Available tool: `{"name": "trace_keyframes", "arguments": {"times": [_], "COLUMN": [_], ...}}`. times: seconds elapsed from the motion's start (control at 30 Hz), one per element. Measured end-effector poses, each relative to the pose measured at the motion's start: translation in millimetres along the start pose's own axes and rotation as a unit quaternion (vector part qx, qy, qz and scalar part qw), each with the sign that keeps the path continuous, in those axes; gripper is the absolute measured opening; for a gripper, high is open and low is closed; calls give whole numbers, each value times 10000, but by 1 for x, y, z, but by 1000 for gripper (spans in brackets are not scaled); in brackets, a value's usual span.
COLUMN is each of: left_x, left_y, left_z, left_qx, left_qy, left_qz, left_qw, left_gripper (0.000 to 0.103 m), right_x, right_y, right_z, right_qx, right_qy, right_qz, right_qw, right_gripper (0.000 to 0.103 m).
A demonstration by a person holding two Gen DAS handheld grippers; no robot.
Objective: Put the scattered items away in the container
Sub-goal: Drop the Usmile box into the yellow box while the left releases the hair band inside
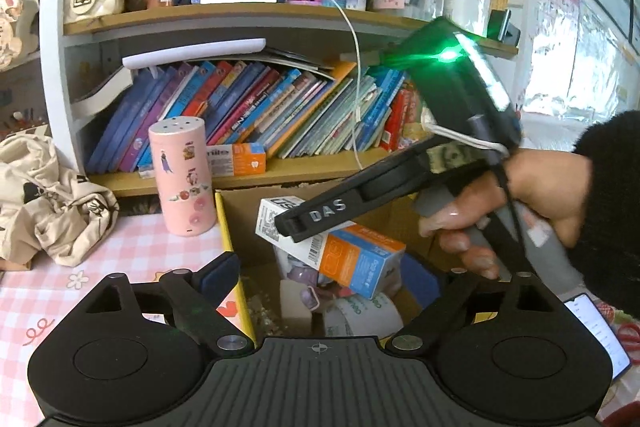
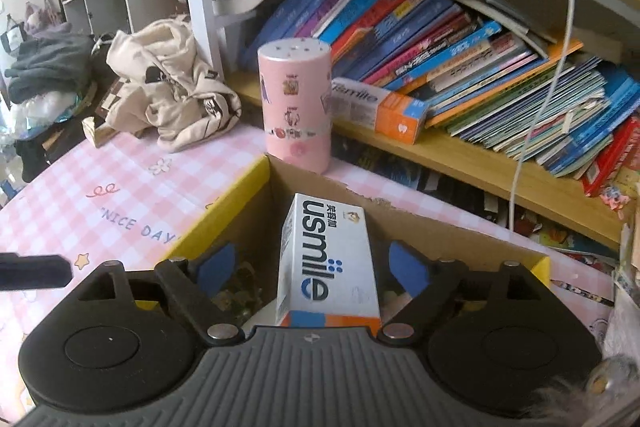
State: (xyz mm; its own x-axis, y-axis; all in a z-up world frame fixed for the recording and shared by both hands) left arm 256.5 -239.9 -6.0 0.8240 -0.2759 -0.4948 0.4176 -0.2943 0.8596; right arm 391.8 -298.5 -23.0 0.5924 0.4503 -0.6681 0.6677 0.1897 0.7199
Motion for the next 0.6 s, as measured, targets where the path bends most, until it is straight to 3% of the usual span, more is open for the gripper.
{"name": "trace_keyframes", "arguments": {"times": [0.23,0.6], "left_x": [-19,-56], "left_y": [-6,-35], "left_z": [-2,-21], "left_qx": [-60,-306], "left_qy": [37,233], "left_qz": [67,42], "left_qw": [10000,9993], "left_gripper": [91,91], "right_x": [-36,-96], "right_y": [-14,-50], "right_z": [-1,-6], "right_qx": [283,756], "right_qy": [-141,-777], "right_qz": [339,1005], "right_qw": [9989,9890], "right_gripper": [87,90]}}
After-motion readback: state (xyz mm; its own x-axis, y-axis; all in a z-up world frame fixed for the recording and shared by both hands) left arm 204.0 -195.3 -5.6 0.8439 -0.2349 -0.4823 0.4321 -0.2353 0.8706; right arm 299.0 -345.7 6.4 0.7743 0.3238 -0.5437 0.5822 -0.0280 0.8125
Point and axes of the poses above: each gripper's, at about its wrist camera, not at the fingertips, and x roughly the way its jaws point, z to its right, y to its top, the point moved 9 cm from there along x, roughly the way its jaws point, and after that the axes turned 12 degrees about x, right-handed, at the moved point
